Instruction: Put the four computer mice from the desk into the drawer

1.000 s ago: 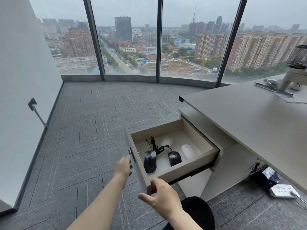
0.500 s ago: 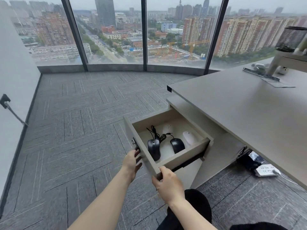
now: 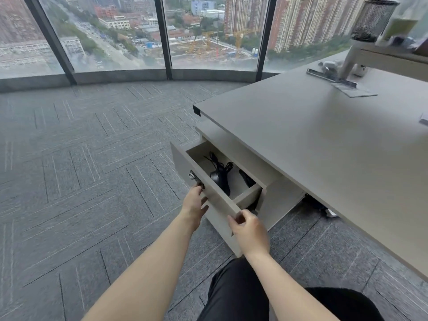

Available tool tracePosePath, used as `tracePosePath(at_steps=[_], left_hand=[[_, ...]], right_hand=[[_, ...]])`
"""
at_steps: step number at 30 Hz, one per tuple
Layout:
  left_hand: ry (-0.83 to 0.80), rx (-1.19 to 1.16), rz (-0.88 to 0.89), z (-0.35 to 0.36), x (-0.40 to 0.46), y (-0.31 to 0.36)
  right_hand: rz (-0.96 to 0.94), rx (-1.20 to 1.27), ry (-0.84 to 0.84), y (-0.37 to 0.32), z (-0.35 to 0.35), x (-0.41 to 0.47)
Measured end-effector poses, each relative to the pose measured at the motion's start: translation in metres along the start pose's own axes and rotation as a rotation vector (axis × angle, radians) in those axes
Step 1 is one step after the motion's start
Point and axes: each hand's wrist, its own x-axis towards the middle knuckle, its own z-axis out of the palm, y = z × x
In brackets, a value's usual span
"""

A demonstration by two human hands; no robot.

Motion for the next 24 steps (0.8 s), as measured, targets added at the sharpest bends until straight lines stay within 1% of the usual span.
tracePosePath(at_steps=[6, 10, 14, 19, 22, 24], left_hand=[[-0.037, -0.03, -0.04, 0.04, 0.021, 0.006], [-0.069, -0.011, -0.053, 0.06, 0.036, 0.006], [-0.078, -0.027, -0.059, 0.078, 0.047, 0.006], [-0.08, -0.067, -0.071, 0.088, 0.055, 0.004], [-0.11, -0.049, -0.058, 0.086, 0.057, 0.001], [-0.11, -0.032, -0.057, 0.086, 0.056, 0.005]], right_hand=[[0.223, 0.144, 0.178, 0.015, -0.01, 0.023], [0.261, 0.214, 0.265, 0.025, -0.014, 0.043], [0.281, 0.236, 0.266, 0.035, -0.019, 0.06], [0.257, 0.257, 0.269, 0.044, -0.022, 0.072], [0.24, 0.244, 0.242, 0.045, -0.023, 0.072], [0.252, 0.214, 0.191, 0.046, -0.029, 0.076]])
